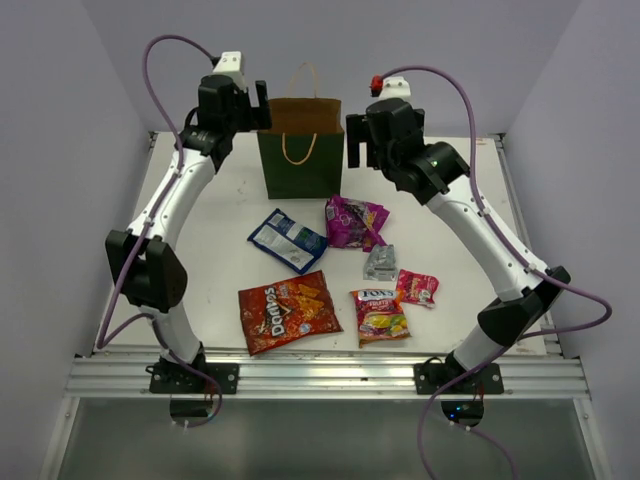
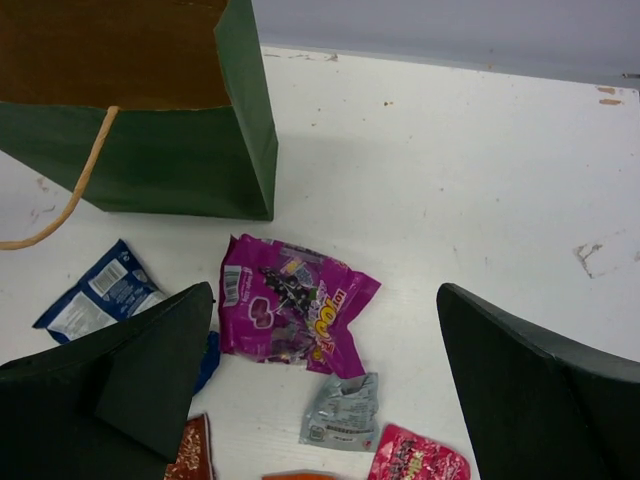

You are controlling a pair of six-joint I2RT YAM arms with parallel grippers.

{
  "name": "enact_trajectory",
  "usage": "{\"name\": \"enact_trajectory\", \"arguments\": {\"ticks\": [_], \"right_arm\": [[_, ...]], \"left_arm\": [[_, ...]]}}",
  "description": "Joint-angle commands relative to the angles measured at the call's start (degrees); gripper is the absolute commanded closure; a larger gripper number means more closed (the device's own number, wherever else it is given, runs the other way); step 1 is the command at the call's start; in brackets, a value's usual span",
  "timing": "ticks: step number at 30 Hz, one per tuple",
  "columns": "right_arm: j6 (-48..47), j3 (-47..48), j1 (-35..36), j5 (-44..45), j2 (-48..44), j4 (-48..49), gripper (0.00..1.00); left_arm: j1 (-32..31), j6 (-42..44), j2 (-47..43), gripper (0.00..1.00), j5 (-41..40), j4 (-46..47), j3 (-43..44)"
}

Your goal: Place the snacks into the paper bag

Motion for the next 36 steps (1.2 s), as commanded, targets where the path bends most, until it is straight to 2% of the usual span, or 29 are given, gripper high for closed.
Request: {"name": "enact_trajectory", "arguments": {"ticks": [1, 8, 11, 13, 14, 18, 20, 22, 26, 30, 36], "right_arm": [[1.5, -0.4, -0.4, -1.1, -0.7, 2.0, 0.01], [0.0, -2.3, -0.4, -1.8, -2.3, 4.2, 0.02], [-0.3, -3.1, -0.4, -2.1, -3.0, 5.0, 0.02], [-0.7, -3.5, -0.4, -2.1, -3.2, 5.2, 0.02], [-0.7, -4.1, -0.4, -2.1, -3.2, 5.3, 0.02], [-0.8, -9.3, -0.4, -3.1, -4.0, 7.4, 0.04], [-0.7, -14.9, -0.5, -3.5, -4.5, 9.1, 0.04], [-0.7, -18.9, -0.7, -4.2, -4.3, 12.1, 0.04], [0.7, -28.6, -3.0, -8.6, -1.6, 17.5, 0.06], [1.4, -34.1, -7.9, -11.1, 1.4, 24.8, 0.07], [4.2, -38.8, -13.9, -22.9, 7.5, 33.0, 0.1]], "left_arm": [[0.6, -1.3, 2.3, 0.0, 0.9, 2.9, 2.8], [0.6, -1.9, 7.4, 0.01, 2.0, 3.6, 4.7], [0.6, -1.8, 8.3, 0.05, 1.2, 3.5, 4.6], [0.6, -1.5, 8.6, 0.15, 0.9, 3.5, 4.4], [0.6, -1.4, 8.8, 0.29, 1.2, 3.5, 4.4], [0.6, -1.7, 8.7, 0.51, 1.8, 3.4, 4.6], [0.6, -1.9, 8.4, 0.57, 2.0, 3.0, 4.8], [0.6, -2.2, 8.1, 0.59, 2.3, 2.9, 4.8], [0.6, -2.3, 7.5, 0.76, 2.2, 2.3, 4.0], [0.5, -2.4, 6.8, 0.85, 2.3, 2.2, 3.2], [0.6, -2.6, 5.4, 0.85, 2.9, 2.2, 1.7]]}}
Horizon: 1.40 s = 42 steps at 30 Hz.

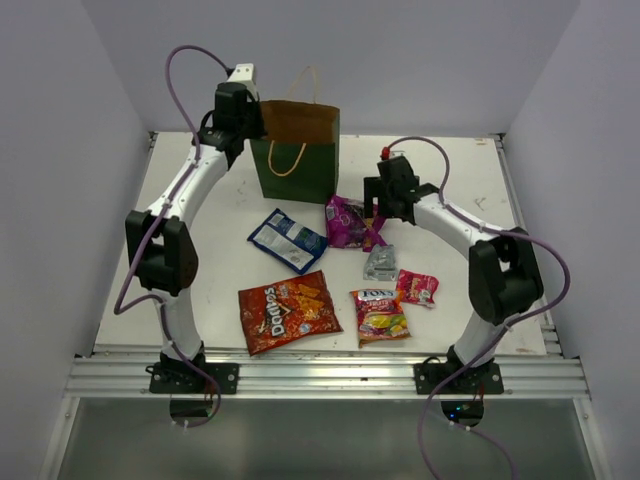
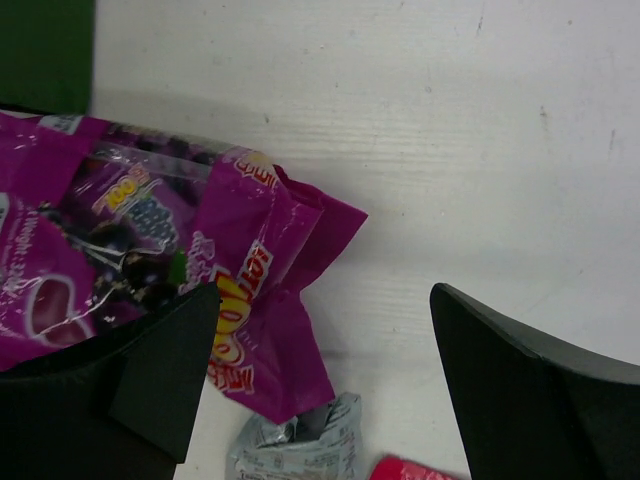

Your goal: Place the snacks into the paper bag

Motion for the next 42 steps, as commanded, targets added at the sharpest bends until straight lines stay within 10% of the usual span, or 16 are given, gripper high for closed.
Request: {"name": "enact_trajectory", "arguments": {"ticks": [1, 27, 33, 36, 42], "right_arm": [[2.1, -0.4, -1.5, -8.7, 2.6, 9.1, 0.11], [2.8, 7.7, -1.4, -26.3, 12.1, 2.1, 0.22], [2.6, 11.9, -1.4, -25.9, 17.2, -2.1, 0.47], [1.6, 12.7, -1.4, -23.2, 18.2, -5.1, 1.0], [0.4, 8.8, -1.4, -11.3, 8.5, -8.6, 1.0]], "left_arm": [[0.6, -1.1, -3.7, 0.85, 0.9, 0.3, -0.9], [0.5, -0.8, -3.9, 0.89, 0.5, 0.0, -1.0], [0.6, -0.5, -4.2, 0.91, -0.1, -0.3, -1.0], [0.6, -0.5, -4.3, 0.93, -0.2, -0.3, -0.8], [0.6, -0.8, -4.3, 0.94, 0.4, -0.4, -0.4]]}}
